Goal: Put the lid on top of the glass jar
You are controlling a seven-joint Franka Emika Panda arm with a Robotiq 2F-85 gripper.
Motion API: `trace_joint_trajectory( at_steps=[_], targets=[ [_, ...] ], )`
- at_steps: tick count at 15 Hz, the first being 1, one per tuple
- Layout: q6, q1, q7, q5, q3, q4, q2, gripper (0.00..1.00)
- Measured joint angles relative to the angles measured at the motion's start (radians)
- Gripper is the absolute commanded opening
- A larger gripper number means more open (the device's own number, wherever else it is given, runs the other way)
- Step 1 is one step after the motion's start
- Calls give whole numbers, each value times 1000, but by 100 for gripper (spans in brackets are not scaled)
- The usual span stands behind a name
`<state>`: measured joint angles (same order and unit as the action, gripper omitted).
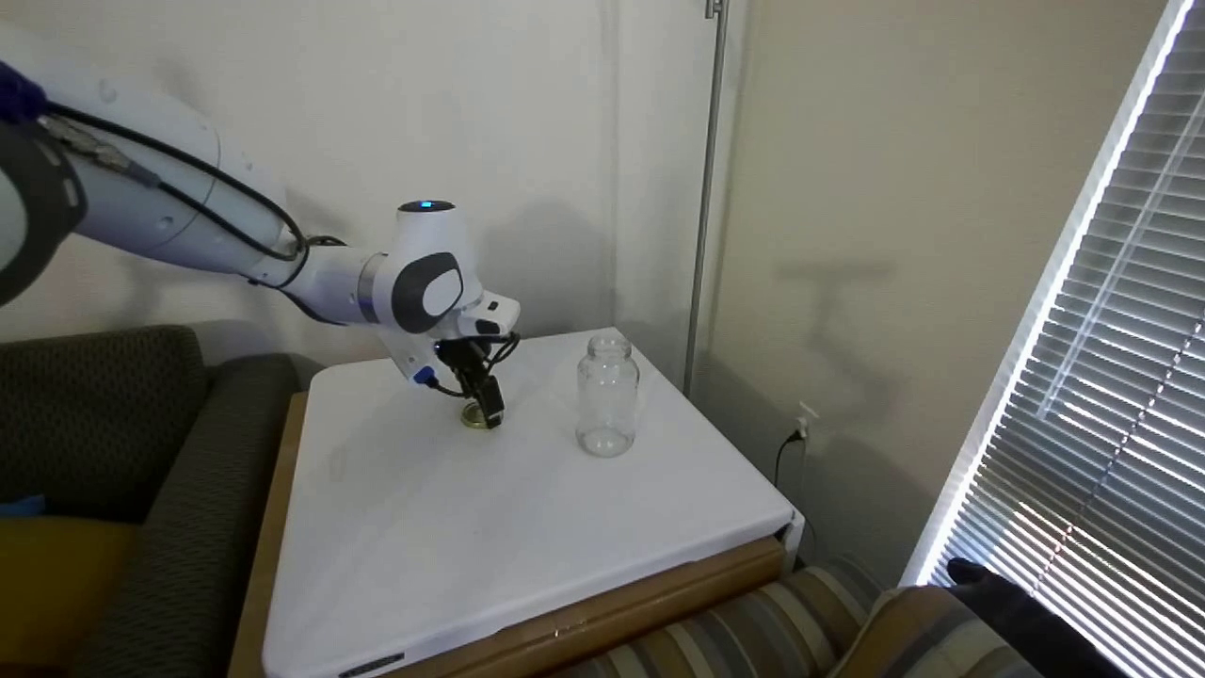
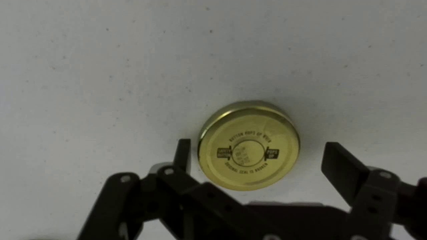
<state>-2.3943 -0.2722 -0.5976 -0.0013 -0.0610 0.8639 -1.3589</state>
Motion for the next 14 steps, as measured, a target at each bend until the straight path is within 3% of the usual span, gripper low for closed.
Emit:
trace_joint_trajectory(
  at_steps=[3, 4, 6, 9, 14],
  targets=[
    [1, 3, 2, 0, 4, -6, -9, 96],
    [1, 3, 2, 0, 4, -7, -9, 75],
    [1, 6, 2, 0, 4, -9, -9, 69],
    [1, 14, 2, 0, 4, -18, -9, 47],
    [15, 13, 39, -1, 6, -26, -9, 47]
  ],
)
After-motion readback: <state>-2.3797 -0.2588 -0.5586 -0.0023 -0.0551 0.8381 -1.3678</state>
